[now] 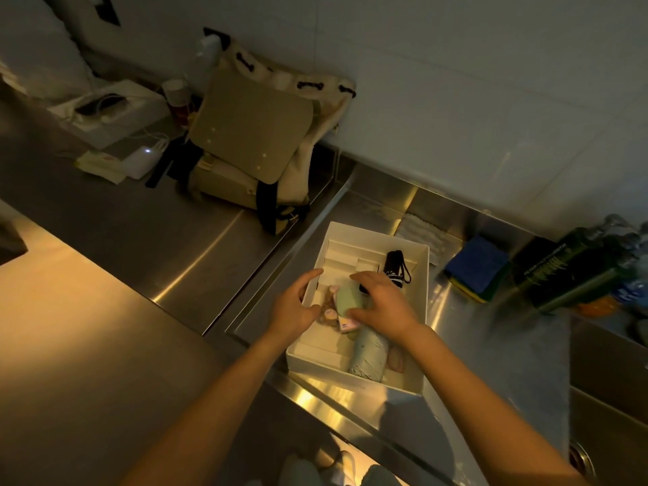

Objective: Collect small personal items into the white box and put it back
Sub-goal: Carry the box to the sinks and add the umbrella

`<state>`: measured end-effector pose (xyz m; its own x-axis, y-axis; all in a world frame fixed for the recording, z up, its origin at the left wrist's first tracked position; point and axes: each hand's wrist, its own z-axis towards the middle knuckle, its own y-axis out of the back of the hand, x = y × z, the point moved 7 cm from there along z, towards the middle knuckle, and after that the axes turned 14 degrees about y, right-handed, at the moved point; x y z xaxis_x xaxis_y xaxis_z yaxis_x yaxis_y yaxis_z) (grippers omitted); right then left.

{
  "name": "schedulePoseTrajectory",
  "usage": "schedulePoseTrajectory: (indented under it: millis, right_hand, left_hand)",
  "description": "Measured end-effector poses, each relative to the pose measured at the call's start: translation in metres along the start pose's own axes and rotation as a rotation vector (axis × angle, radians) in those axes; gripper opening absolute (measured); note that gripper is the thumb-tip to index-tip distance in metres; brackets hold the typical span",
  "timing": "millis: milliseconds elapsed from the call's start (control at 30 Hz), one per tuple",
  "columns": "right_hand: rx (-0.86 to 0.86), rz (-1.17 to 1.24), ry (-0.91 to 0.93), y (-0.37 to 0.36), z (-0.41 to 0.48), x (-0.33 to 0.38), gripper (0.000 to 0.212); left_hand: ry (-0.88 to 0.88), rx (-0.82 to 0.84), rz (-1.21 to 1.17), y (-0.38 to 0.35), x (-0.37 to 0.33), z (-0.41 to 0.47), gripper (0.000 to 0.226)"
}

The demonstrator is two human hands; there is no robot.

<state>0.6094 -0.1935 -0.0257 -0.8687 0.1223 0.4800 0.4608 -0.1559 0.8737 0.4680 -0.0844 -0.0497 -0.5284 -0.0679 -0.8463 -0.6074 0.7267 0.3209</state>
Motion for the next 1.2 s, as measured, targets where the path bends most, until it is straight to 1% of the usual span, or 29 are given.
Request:
schedulePoseTrajectory:
  millis: [33, 100, 133, 167, 233, 300, 433, 667, 833, 1033, 1200]
  right_hand:
    - [-0.093, 0.055, -0.021, 0.011, -0.008, -0.001, 0.056]
    - [-0.279, 0.066, -0.068, 0.034, -0.03, -0.002, 0.039]
    - [-0.348, 0.031, -0.107, 0.044, -0.042, -0.003, 0.036]
    - [-0.379, -0.006, -0.168, 0.05, -0.054, -0.008, 0.037]
    - [-0.342, -0.028, -0.341, 0.05, -0.075, -0.019, 0.042]
    - [-0.282, 0.082, -0.477, 0.039, -0.09, -0.029, 0.045]
    - [-0.231, 0.286, -0.536, 0.019, -0.098, -0.029, 0.042]
    - [-0.299, 0.414, -0.529, 0.023, -0.101, -0.025, 0.065]
    - [-0.307, 0.432, -0.477, 0.032, -0.102, -0.026, 0.069]
    - [-0.262, 0.446, -0.319, 0.051, -0.078, -0.008, 0.073]
    - [-0.187, 0.421, -0.184, 0.049, -0.04, 0.019, 0.074]
  left_hand:
    - [-0.002, 0.002, -0.003, 0.0, 0.0, 0.001, 0.068]
    - [-0.008, 0.007, -0.006, -0.001, 0.001, 0.002, 0.067]
    - [-0.008, 0.009, -0.003, -0.002, 0.002, 0.002, 0.066]
    - [-0.007, 0.008, -0.002, -0.002, 0.003, 0.003, 0.066]
    - [-0.009, 0.012, -0.006, -0.003, 0.004, 0.003, 0.067]
    - [-0.011, 0.017, -0.003, -0.003, 0.003, 0.003, 0.068]
    - [0.0, 0.015, -0.005, -0.003, 0.002, 0.001, 0.069]
    - [0.031, 0.021, -0.03, -0.001, -0.004, -0.005, 0.07]
    - [0.026, -0.033, -0.041, 0.003, -0.008, -0.017, 0.069]
    - [0.008, -0.119, -0.095, 0.029, -0.014, -0.039, 0.067]
    - [-0.019, -0.275, -0.148, 0.068, -0.014, -0.07, 0.068]
